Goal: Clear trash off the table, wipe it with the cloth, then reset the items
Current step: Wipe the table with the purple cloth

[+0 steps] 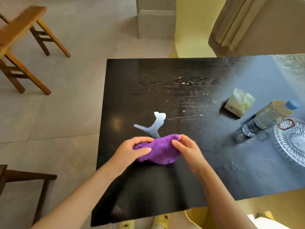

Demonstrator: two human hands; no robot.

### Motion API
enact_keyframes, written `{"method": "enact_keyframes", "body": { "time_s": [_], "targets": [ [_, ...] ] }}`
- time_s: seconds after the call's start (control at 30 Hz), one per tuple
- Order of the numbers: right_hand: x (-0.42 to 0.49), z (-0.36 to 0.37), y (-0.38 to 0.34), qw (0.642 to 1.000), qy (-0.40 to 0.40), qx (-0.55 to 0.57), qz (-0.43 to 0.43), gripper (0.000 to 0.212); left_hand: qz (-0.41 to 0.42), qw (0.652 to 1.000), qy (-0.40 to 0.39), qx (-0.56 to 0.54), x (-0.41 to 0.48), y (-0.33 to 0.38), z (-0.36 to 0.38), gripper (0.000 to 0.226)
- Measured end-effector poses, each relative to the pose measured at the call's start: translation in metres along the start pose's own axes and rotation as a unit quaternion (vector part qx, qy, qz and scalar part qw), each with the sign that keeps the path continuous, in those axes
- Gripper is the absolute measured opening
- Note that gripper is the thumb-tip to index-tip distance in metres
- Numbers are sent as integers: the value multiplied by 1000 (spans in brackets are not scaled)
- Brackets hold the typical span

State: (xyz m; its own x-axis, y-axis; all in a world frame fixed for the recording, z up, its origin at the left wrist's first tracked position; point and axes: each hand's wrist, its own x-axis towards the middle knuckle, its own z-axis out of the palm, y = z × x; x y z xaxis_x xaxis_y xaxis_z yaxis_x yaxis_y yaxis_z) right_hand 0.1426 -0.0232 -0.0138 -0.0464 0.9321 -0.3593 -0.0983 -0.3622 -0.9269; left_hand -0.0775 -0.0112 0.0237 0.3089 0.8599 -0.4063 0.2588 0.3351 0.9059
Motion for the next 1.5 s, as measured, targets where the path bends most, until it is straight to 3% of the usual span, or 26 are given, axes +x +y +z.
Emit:
{"method": "enact_keyframes", "body": {
  "time_s": [0.23, 0.47, 0.6, 0.7, 0.77, 0.87, 1.0, 1.1, 1.23, 1.4, 1.5],
  "targets": [
    [79, 24, -4, 956, 195, -210, -68, 15, 72, 968, 178, 161, 96, -7, -10, 20],
    [149, 37, 12, 907, 252, -317, -115, 11, 94, 915, 286, 268, 168, -31, -6, 22],
    [169, 31, 17, 847, 271, -437, -136, 15, 98, 886, 327, 314, 185, -30, 0, 26],
    [173, 27, 20, 806, 254, -507, -170, 25, 139, 830, 342, 418, 182, -34, 15, 33],
    [169, 28, 26, 765, 203, -569, -223, 42, 154, 807, 263, 506, 175, -47, 33, 44],
    [163, 27, 38, 713, 57, -653, -248, 51, 67, 804, 201, 555, 173, -72, 43, 56],
    [169, 13, 47, 731, -14, -657, -187, 57, 31, 803, 212, 555, 176, -77, 40, 56],
    [170, 14, 47, 719, -23, -671, -179, 59, 60, 812, 180, 551, 173, -74, 27, 54],
    [169, 20, 47, 706, -23, -686, -172, 69, 113, 828, 232, 497, 157, -72, -26, 56],
    [167, 31, 55, 680, -43, -708, -186, 83, -16, 799, 274, 535, 147, -103, -80, 52],
    [169, 31, 54, 677, -43, -711, -185, 83, -24, 788, 273, 551, 147, -110, -79, 52]
  ]
}}
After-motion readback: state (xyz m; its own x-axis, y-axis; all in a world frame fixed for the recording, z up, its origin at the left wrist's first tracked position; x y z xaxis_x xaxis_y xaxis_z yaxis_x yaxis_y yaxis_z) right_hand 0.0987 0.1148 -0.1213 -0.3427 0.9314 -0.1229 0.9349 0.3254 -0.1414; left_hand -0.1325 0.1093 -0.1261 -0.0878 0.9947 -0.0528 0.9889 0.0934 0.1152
